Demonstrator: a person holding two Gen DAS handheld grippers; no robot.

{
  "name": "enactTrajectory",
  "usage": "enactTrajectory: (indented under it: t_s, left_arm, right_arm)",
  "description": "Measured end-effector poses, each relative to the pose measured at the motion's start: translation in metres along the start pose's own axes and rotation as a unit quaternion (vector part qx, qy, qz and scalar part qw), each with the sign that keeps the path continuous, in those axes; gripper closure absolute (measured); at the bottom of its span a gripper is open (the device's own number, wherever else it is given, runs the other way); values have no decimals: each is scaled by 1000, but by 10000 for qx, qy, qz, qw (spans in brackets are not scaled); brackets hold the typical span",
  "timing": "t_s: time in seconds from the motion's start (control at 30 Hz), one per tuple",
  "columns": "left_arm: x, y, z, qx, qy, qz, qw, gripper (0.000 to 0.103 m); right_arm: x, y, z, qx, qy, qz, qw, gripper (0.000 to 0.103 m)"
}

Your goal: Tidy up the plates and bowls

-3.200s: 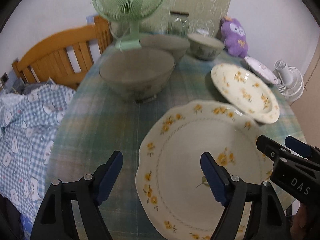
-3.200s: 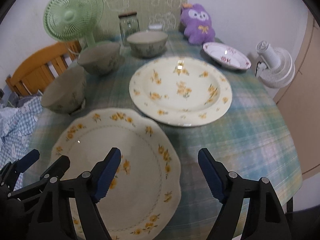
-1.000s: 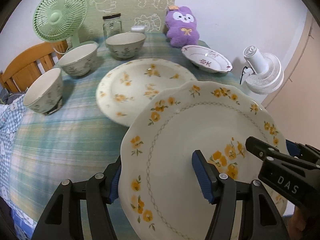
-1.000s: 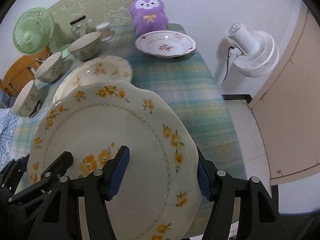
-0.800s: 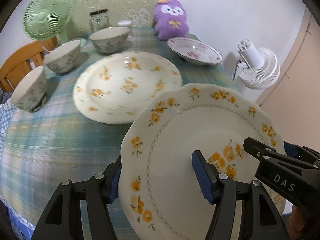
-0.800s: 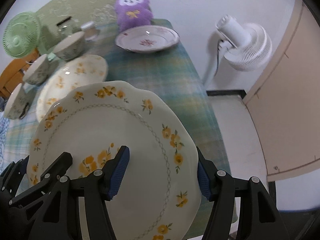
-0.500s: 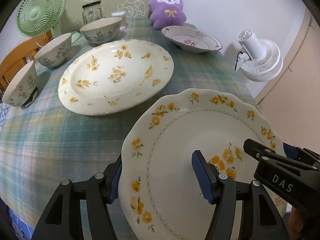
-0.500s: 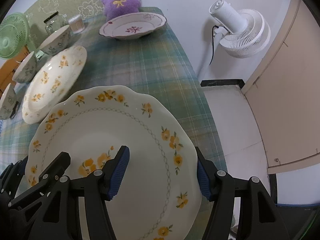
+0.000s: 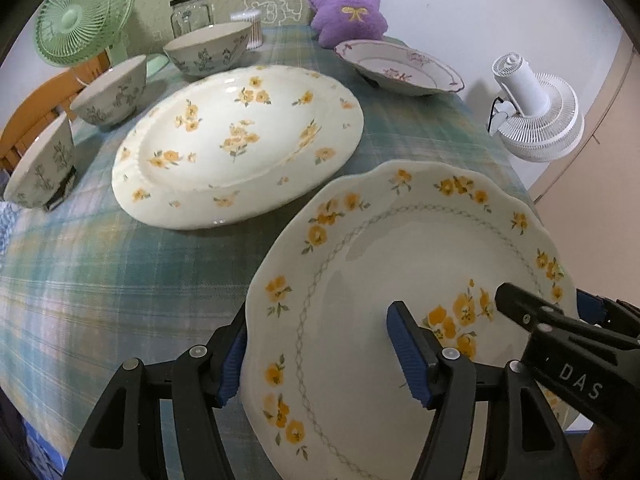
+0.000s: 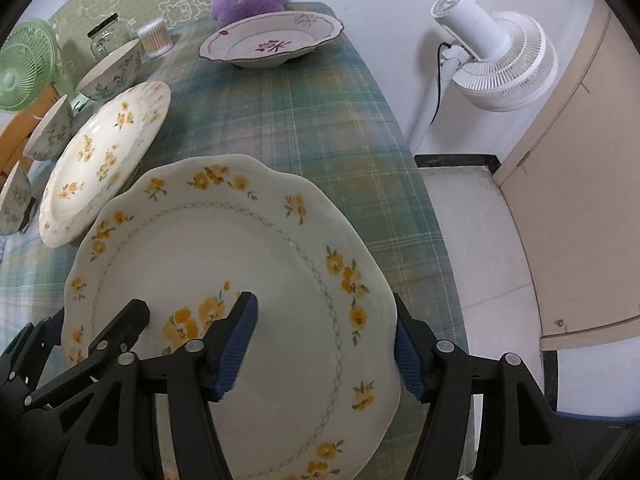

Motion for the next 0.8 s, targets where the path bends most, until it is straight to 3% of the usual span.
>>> enactTrajectory:
  t_s: [0.2,0.37,0.6,0.8]
  left_arm:
    - [6,-6,21,-113,61,53,9999,18]
    - [9,-16,53,-386,2,10,9993,13]
    - [27,-33,89,-700,-246,117,9972,12]
    - [50,-49,101,-778,-306,230,9962,12]
  right_arm:
    - [-3,-6,27,-284,42,-44,9996,28]
    - [9,-17,64,-692,-175,100,9974,28]
    - [44,-32,97,-880,-470,418,9941,28]
    - [79,-48,112,-1117,-403,689,9905,28]
Point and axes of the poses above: each gripper's, at about its wrist camera, not at the fingertips, and z roughly against the way its jaws point, x to its left, y to its underside, the point moved 5 cm from there along -z, roughly the way its jaws point, and after that the axes turned 9 degrees about x, right-handed, at the moved point
